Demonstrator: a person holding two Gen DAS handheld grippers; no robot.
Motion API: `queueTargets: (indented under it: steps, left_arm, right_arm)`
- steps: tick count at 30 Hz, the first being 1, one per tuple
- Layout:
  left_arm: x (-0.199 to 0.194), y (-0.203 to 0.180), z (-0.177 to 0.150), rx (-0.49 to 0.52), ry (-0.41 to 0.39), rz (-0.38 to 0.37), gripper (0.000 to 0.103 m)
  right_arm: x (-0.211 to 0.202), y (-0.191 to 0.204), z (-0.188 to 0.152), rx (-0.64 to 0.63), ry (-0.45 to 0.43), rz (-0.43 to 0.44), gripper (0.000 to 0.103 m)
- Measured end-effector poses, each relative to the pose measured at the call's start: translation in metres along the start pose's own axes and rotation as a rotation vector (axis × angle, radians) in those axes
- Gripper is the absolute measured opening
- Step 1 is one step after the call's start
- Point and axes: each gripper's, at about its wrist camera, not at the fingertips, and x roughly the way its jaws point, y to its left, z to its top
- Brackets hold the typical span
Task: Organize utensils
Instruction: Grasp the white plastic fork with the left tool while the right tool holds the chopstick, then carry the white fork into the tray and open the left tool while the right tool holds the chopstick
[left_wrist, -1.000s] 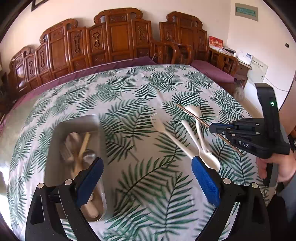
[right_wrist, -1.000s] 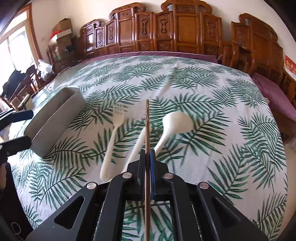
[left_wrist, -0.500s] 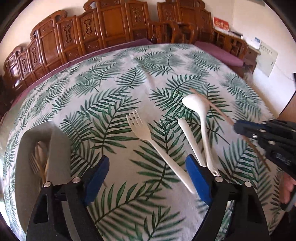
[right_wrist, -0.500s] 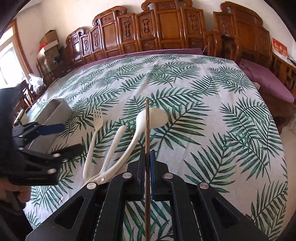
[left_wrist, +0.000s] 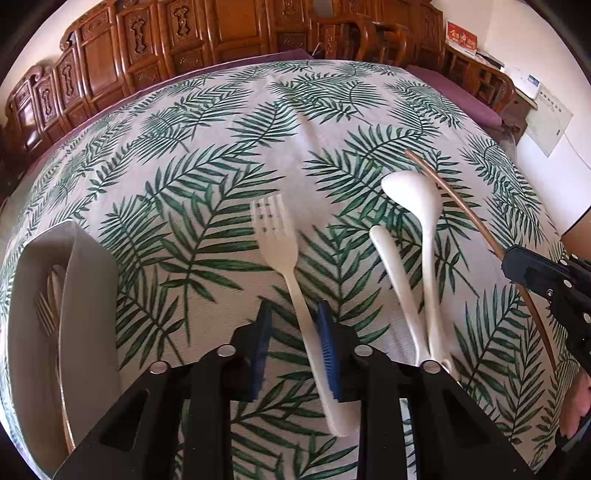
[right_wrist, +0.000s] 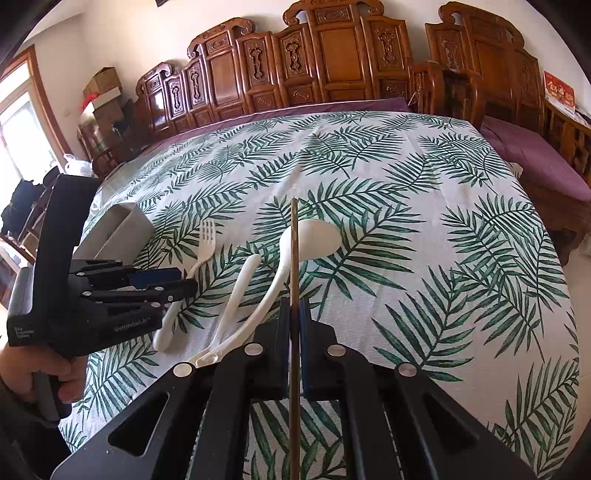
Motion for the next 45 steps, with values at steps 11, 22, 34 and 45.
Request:
queueTargets:
  steps: [11, 22, 34, 45]
  left_arm:
    - [-0.001, 0.006, 0.0, 0.045, 0.001, 0.015, 0.007]
    - [-0.05, 0.022, -0.018, 0.062, -0.072, -0.021, 0.007]
    - [-0.093, 0.058, -0.027, 0.043, -0.136, -0.04, 0.007]
    - [-0.116, 0.103, -0.04, 0.013, -0.165, -0.029, 0.007]
  right_arm:
    - [0.005, 0.011, -0.001, -0.028, 0.015, -0.005, 0.006]
    - [0.005, 0.043, 0.002, -0.075, 0.015, 0.023, 0.006]
    - [0.005, 0.09, 0.001, -0.118, 0.017, 0.074, 0.006]
    - [0.003, 0.113, -0.004, -0.151, 0.024, 0.093, 0.006]
